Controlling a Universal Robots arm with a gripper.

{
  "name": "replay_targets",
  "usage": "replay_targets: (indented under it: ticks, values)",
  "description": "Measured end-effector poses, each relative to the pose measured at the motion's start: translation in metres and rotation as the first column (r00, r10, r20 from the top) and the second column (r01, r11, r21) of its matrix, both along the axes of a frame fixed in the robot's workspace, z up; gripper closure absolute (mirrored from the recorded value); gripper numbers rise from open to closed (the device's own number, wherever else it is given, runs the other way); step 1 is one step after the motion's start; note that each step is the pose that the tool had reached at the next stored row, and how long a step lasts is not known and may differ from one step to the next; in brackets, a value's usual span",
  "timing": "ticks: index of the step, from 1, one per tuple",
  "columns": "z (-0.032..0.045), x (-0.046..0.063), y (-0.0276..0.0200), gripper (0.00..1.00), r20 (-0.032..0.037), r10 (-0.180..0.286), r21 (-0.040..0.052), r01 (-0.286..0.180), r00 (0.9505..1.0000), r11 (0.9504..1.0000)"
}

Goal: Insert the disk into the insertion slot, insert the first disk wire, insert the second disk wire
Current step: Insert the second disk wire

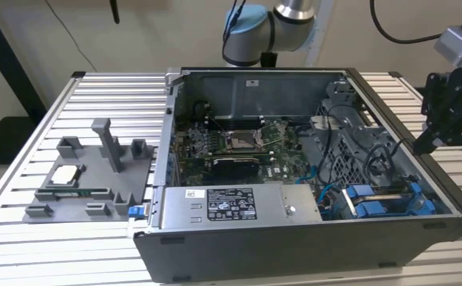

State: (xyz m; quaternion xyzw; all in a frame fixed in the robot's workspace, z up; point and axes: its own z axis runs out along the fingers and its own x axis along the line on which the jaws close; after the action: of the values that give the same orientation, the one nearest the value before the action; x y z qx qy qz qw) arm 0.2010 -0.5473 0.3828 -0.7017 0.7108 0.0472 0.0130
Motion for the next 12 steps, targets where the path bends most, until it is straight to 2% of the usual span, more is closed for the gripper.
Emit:
replay_targets:
  ticks: [12]
  values:
    - [0.0022, -0.019, -0.0001, 0.84, 0.0026, 0.0, 0.0, 0.0, 1.0, 1.0]
